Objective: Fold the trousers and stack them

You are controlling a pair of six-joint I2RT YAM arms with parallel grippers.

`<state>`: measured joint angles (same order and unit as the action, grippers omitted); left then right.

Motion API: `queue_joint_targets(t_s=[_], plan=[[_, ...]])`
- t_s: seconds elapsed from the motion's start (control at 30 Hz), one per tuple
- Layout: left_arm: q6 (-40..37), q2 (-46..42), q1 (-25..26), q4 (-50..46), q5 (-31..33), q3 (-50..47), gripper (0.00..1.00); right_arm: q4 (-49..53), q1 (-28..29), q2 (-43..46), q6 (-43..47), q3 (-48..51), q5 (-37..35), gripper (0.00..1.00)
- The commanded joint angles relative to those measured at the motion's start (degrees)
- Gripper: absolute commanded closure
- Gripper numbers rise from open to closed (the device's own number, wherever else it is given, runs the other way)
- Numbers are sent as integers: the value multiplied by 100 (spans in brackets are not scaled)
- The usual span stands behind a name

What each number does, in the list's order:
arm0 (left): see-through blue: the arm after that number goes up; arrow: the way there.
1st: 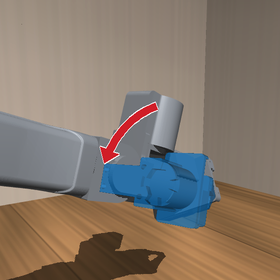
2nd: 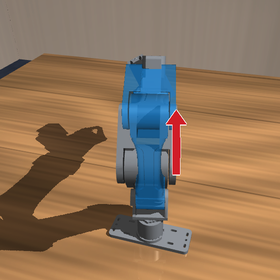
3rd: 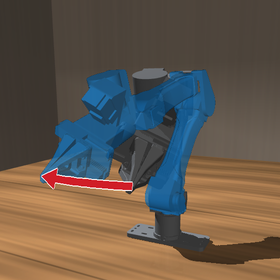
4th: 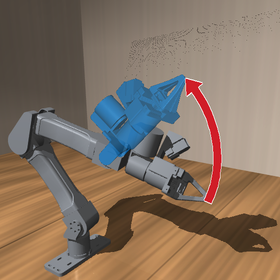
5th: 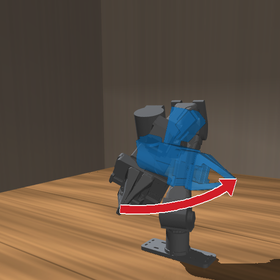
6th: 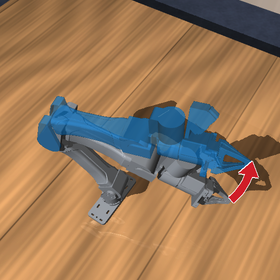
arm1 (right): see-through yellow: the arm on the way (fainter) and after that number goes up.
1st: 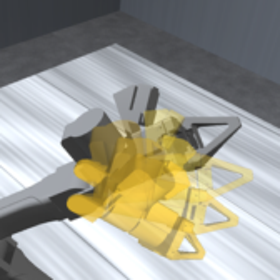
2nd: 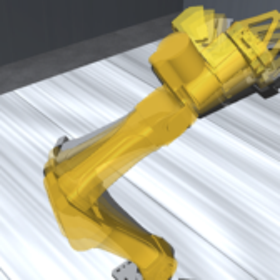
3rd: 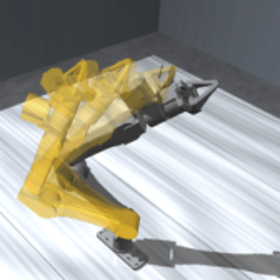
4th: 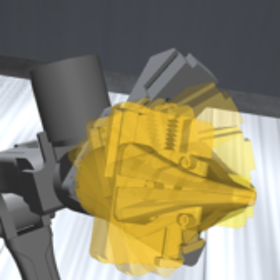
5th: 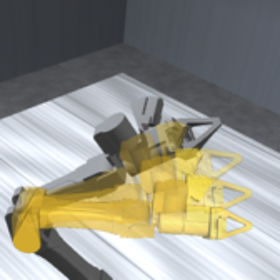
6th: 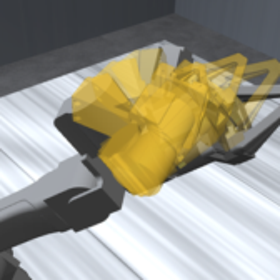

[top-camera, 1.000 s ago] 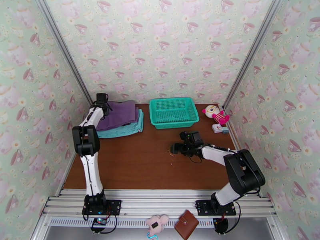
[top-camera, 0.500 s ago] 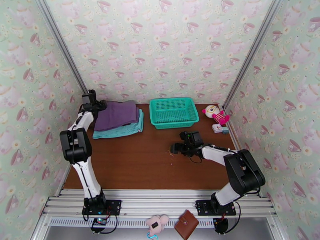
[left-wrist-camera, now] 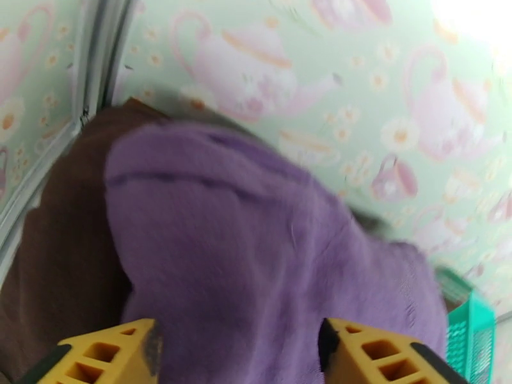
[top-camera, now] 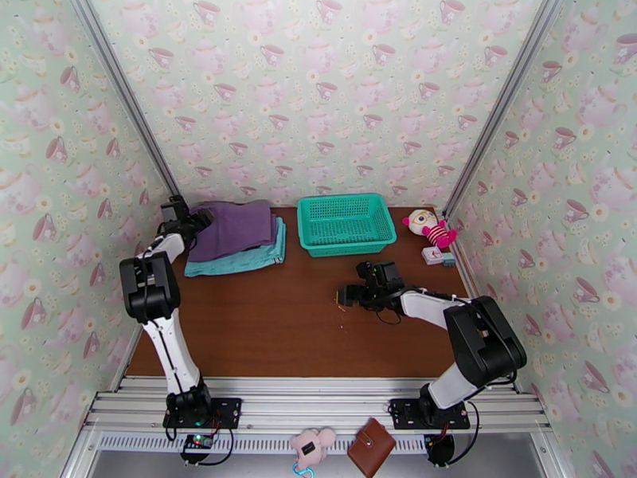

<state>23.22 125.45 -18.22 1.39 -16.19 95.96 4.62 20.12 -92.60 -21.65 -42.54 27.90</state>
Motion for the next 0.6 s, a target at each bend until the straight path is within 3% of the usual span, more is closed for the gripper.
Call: queue_joint_targets(t_s=[0.0,0.47,0.57], plan=[[354,342,-143,118,-232,511,29,-181,106,-455,82,-50,261,1],[712,2179,16,-1376,-85,3021,33,-58,123,-807,171,-254,203,1],[662,2316,92,-1456,-124,3245,46,-62,123,-821,165,-263,233,1]])
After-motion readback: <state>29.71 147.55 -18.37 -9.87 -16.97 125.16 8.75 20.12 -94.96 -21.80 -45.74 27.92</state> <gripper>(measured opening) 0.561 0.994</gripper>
